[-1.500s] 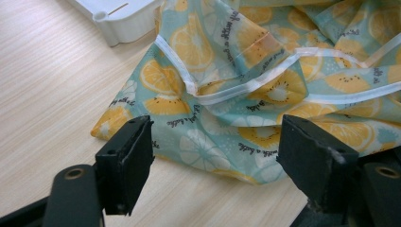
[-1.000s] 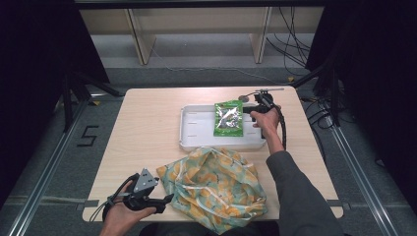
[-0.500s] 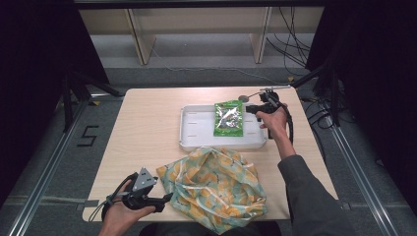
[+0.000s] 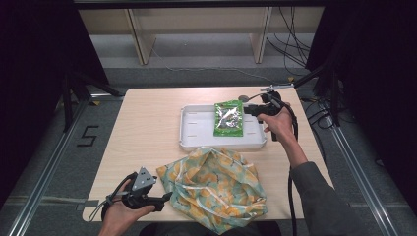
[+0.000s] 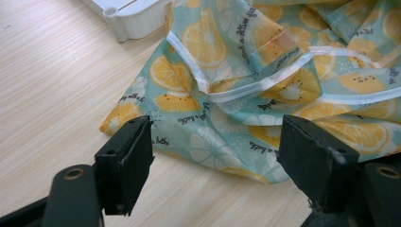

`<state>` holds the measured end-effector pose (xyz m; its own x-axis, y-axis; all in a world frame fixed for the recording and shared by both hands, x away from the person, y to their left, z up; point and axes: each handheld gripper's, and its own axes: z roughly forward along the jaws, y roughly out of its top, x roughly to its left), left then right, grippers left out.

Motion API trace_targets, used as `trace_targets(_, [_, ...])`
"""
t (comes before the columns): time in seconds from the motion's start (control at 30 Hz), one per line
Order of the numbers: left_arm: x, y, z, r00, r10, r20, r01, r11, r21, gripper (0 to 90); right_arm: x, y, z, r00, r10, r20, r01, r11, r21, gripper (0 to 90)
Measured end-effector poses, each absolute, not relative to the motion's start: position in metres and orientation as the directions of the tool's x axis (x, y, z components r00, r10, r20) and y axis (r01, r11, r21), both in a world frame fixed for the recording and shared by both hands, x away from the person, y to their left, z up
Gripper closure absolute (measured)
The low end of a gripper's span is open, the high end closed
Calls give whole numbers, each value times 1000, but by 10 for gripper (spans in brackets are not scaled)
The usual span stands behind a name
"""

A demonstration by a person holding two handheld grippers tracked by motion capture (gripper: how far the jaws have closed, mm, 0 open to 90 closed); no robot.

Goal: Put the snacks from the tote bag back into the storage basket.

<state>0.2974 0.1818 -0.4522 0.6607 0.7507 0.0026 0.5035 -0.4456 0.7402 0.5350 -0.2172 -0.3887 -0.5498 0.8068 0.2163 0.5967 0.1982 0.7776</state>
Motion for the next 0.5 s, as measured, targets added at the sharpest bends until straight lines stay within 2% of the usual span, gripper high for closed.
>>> trace_targets(0.5, [300,186,-451,662,749,31,489,-463,739,259,502,-212,-390,-616,738,276,584,193,788,630])
